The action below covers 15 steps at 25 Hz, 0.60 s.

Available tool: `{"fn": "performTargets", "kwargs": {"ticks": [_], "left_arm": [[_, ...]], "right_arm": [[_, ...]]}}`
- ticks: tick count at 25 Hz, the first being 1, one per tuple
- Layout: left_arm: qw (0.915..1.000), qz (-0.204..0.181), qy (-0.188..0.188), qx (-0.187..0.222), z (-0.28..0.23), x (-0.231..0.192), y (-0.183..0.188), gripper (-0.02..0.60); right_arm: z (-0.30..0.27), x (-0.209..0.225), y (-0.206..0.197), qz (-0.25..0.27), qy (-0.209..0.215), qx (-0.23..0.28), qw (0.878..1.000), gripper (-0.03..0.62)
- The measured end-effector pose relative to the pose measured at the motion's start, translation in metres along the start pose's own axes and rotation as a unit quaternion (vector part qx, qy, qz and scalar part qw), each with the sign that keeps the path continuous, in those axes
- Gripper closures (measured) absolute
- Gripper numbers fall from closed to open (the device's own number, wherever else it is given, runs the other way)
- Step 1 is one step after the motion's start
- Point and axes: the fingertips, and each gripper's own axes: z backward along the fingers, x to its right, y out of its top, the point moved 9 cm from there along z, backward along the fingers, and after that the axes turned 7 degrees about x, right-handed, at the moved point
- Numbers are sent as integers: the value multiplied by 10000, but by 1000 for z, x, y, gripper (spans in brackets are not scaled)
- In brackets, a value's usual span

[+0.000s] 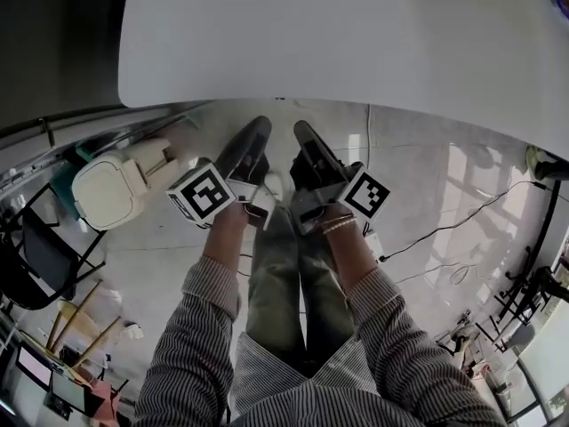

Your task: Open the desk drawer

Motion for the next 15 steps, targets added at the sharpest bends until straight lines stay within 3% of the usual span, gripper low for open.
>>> {"fn": "performTargets", "kwargs": {"ticks": [2, 5, 7, 8, 10, 12, 15], "left_arm": [[9999, -43, -63, 95, -1, -4, 3, 568], [9998, -13, 57, 192, -2, -14, 7, 568], [9995, 136, 74, 282, -4, -19, 8, 566], [9991, 258, 41, 335, -6, -20, 8, 556], [9974, 582, -36, 415, -11, -22, 6, 457], [9963, 728, -106, 438, -15, -22, 5, 457], [9972, 574, -168, 444, -19, -23, 9, 445]], "right_arm": [[-2, 3, -1, -1, 3, -15, 10000, 574], [-6, 11, 0, -190, 72, -3, 9998, 480], [-9, 17, 3, -384, 78, 178, 9991, 477], [-11, 20, 5, -443, 54, 255, 9987, 477], [-17, 24, 9, -474, 13, 274, 9985, 476], [-22, 26, 14, -410, 50, 178, 9990, 476], [-30, 27, 21, -401, 196, 114, 9989, 458]]}}
